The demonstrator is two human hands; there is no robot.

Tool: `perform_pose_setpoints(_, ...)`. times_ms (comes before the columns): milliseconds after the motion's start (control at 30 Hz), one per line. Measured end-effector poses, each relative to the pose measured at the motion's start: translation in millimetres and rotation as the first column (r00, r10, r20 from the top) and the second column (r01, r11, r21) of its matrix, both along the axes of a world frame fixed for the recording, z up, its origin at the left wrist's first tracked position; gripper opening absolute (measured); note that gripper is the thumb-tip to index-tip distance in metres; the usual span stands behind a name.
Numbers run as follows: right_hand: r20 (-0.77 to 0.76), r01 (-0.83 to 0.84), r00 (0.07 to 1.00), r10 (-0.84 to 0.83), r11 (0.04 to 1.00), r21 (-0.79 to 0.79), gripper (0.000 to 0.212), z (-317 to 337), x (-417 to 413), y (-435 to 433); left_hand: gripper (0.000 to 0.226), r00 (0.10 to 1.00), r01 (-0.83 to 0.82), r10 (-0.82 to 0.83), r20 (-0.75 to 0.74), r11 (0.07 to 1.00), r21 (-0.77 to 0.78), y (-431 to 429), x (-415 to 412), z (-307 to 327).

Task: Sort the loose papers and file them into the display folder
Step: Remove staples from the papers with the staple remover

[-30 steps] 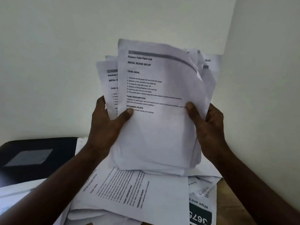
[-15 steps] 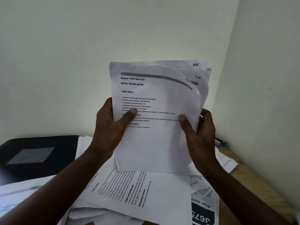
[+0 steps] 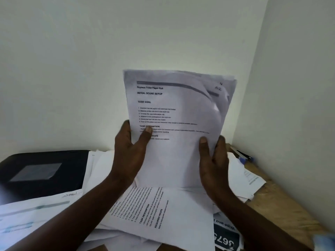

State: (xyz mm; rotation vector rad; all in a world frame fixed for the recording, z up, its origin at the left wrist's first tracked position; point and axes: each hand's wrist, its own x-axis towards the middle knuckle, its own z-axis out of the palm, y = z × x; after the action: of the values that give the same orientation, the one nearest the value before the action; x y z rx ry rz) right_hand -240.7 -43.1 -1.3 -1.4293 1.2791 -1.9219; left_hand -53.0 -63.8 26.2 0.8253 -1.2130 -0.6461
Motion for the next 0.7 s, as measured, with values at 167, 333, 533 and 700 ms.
perform_pose_setpoints(167, 0.005, 0.035, 0.999, -0.035, 0.999, 0.008, 0.016, 3.9, 0.5, 0.1, 0.017, 1.000, -0.003, 0.004, -0.022, 1.000, 0.017, -2.7, -1.5, -4.7)
perform_pose_setpoints(333, -0.004, 0.010, 1.000, -0.010, 0.999, 0.030, 0.015, -16.5, 2.9, -1.6, 0.025, 0.999, -0.012, 0.009, 0.049, 0.998, 0.054, -2.7, 1.3, -15.6)
perform_pose_setpoints(533, 0.192, 0.106, 0.975, -0.108, 0.994, 0.021, 0.008, -5.9, -9.8, -21.4, 0.036, 0.997, -0.031, 0.039, -0.072, 0.993, 0.110, -2.0, -2.6, -17.1)
perform_pose_setpoints(700, 0.430, 0.110, 0.885, -0.180, 0.977, 0.183, 0.028, -20.6, -7.8, -36.5, 0.054, 0.939, 0.297, -0.223, -0.262, 0.911, 0.288, 14.7, -24.1, -31.4)
